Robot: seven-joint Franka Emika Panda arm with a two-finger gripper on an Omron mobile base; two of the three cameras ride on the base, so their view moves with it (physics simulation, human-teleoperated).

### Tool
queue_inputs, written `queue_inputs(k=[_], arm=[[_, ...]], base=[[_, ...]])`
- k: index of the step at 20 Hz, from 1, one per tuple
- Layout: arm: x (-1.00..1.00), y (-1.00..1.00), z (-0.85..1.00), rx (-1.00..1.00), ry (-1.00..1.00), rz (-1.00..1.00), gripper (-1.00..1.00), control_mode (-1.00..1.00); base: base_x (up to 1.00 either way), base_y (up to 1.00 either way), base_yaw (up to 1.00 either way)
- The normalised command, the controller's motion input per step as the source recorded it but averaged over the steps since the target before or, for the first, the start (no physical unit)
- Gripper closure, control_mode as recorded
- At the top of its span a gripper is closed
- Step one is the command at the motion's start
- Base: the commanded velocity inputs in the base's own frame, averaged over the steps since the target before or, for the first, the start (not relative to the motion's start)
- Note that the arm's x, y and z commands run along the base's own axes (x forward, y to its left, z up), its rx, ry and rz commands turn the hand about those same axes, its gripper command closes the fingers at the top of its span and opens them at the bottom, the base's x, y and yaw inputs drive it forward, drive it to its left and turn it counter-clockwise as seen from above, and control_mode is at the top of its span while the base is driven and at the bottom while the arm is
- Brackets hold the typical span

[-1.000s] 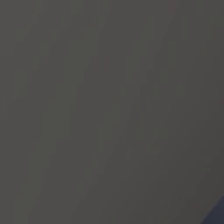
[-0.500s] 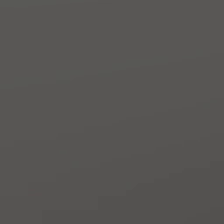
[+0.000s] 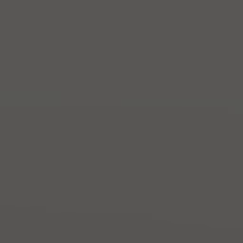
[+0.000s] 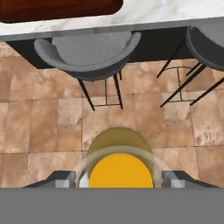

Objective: There is a tray on the dining counter. Grab the cup, mug, and pitcher and place them on the tray. The pitcher may be placed next to the tray if it cannot fit the tray.

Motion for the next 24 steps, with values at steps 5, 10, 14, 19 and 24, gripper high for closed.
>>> queue_inputs(k=[5,10,14,19,24], arm=[[0.00,0.00,0.00,0.00,0.00,0.00,1.00,1.00],[0.00,0.00,0.00,0.00,0.00,0.00,1.00,1.00],[0.00,0.00,0.00,0.00,0.00,0.00,1.00,1.00],[0.00,0.00,0.00,0.00,0.00,0.00,1.00,1.00],[0.00,0.00,0.00,0.00,0.00,0.00,1.00,1.00]], base=[[0.51,-0.30,0.46],[0.65,-0.46,0.25],[0.60,-0.36,0.10],[0.26,-0.08,0.01],[0.32,-0.04,0.00]])
